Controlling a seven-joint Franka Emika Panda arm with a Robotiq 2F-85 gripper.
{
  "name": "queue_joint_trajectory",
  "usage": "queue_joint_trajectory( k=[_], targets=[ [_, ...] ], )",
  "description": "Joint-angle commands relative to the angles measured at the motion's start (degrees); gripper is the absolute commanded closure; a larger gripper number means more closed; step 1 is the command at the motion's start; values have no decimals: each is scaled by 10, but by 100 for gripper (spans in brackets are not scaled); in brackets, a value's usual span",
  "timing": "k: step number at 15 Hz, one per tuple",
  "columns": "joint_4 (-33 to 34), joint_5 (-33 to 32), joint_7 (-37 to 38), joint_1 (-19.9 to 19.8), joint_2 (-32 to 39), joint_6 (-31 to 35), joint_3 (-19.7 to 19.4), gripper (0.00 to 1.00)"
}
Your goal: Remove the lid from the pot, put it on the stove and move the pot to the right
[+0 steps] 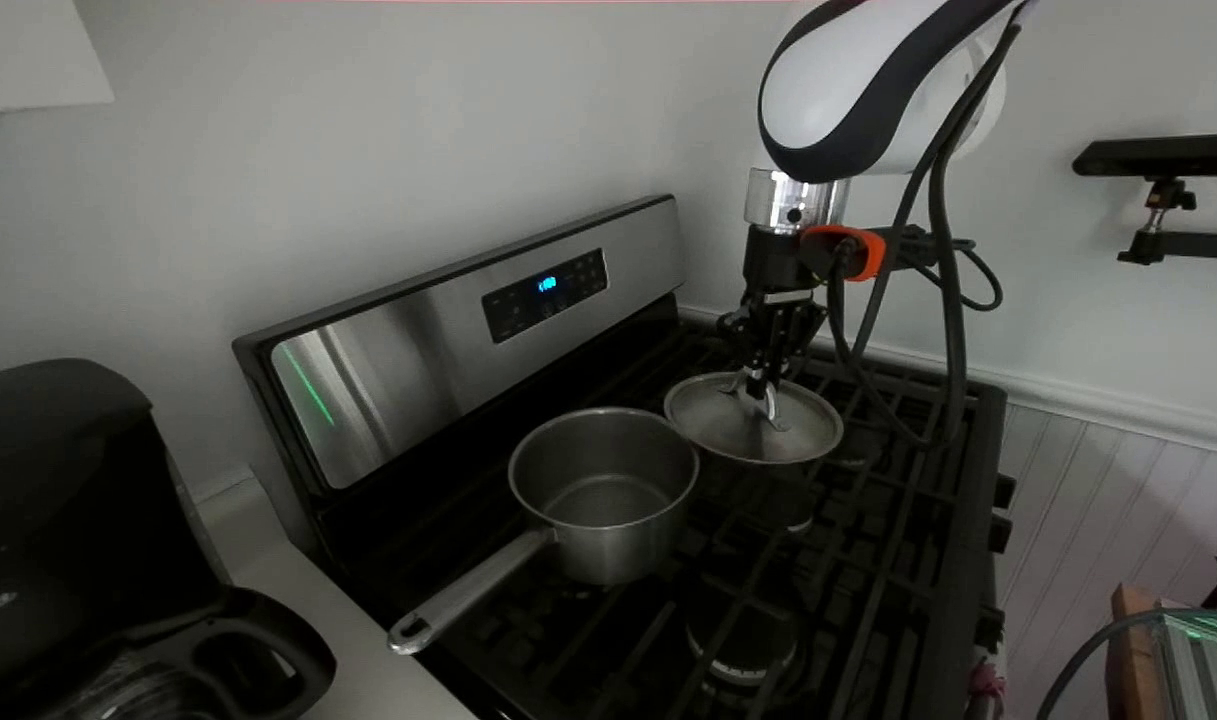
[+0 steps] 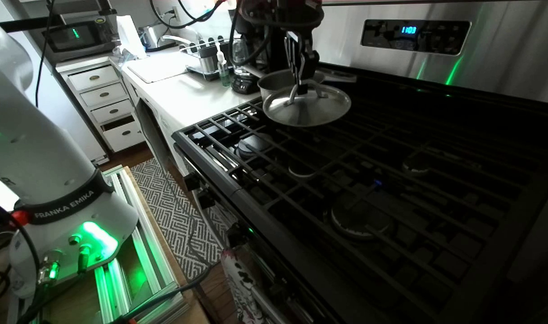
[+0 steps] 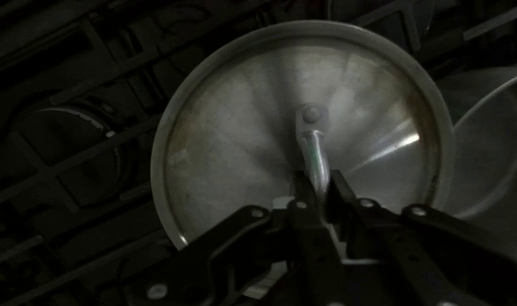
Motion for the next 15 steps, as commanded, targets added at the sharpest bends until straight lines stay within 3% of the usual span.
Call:
queue_joint_trajectory(
  k=[1,6,15],
  targets=[
    [-13,11,-7,-21,3,3,-19,96],
    [-27,10,-10,-34,19,15,-32,96],
    [-81,26,-4,-25,52,113,-18,96]
  ],
)
